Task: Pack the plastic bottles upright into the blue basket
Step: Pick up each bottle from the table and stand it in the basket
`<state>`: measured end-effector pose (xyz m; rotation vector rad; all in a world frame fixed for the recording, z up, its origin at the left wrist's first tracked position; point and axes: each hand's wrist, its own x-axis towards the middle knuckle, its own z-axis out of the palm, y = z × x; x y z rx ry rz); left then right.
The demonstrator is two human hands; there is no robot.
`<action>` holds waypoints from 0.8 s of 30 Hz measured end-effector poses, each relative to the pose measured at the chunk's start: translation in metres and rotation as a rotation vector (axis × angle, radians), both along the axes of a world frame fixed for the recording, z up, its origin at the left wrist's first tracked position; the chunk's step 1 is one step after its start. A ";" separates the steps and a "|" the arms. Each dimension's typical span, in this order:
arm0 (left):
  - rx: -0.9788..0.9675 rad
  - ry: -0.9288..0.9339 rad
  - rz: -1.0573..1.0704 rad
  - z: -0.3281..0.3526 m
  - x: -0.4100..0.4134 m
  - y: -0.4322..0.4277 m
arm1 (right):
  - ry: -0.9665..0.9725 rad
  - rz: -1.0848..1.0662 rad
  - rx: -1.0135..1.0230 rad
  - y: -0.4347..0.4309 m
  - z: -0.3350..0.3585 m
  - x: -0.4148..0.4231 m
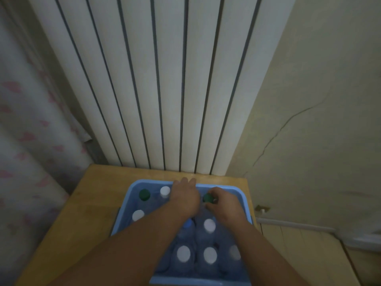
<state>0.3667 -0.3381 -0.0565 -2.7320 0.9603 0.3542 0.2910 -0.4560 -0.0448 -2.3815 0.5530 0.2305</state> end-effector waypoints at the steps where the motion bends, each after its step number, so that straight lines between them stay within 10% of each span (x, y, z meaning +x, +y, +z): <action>1: 0.004 0.007 0.004 0.001 0.000 0.001 | 0.004 -0.002 0.003 -0.001 -0.001 0.001; 24: -0.398 0.067 0.075 0.040 -0.027 0.041 | -0.156 -0.011 -0.027 0.021 0.026 -0.030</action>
